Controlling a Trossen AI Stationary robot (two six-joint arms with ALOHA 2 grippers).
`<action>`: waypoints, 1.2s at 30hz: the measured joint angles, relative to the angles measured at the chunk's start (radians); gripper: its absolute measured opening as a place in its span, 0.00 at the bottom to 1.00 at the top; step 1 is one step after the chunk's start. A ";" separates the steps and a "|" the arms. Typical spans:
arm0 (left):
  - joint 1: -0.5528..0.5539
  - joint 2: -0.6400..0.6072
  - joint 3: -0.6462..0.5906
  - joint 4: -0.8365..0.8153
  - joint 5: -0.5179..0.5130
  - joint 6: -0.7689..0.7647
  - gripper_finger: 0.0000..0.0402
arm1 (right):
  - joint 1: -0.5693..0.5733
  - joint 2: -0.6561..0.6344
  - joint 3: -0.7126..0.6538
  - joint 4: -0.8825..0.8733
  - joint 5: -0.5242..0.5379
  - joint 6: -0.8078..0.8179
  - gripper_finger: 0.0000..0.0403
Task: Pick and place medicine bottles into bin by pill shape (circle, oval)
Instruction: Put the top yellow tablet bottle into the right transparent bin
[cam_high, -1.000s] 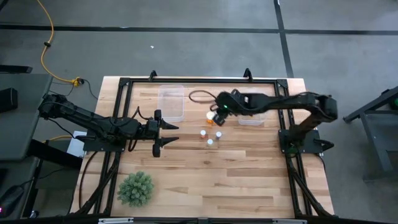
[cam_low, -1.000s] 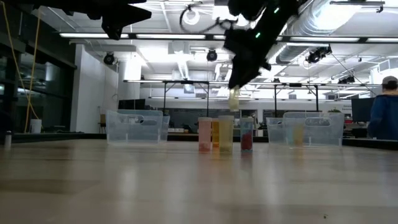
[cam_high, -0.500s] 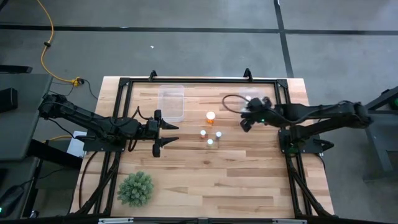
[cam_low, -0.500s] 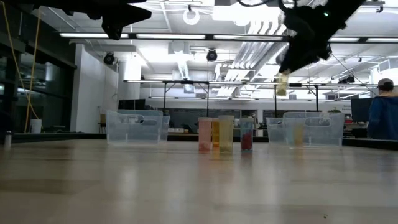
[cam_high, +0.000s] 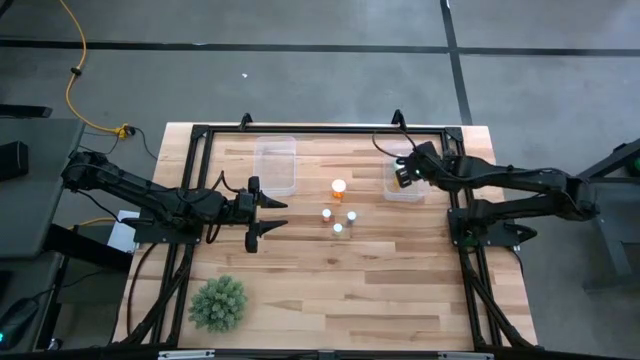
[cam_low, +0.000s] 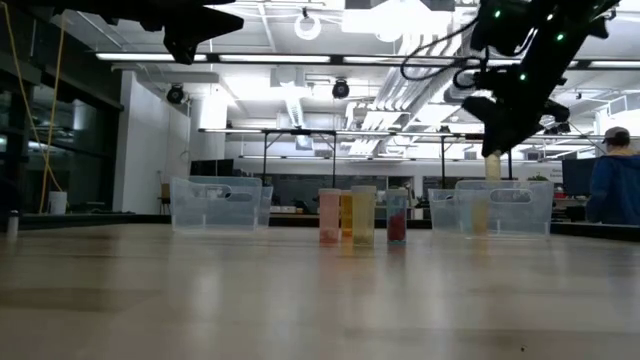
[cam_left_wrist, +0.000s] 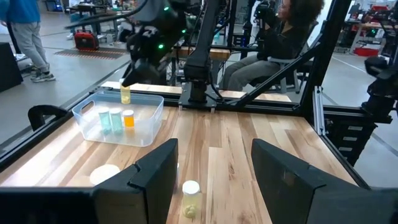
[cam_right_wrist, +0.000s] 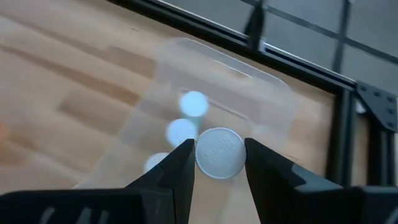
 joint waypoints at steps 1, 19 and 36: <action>0.000 0.000 0.000 0.000 0.000 0.000 0.49 | -0.018 0.014 0.000 0.000 0.000 0.000 0.30; 0.000 0.000 0.000 0.000 0.001 -0.008 0.49 | -0.214 0.209 -0.041 0.254 -0.052 -0.067 0.30; 0.000 0.000 0.000 0.000 0.001 -0.008 0.49 | -0.265 0.208 -0.112 0.351 -0.159 -0.063 0.30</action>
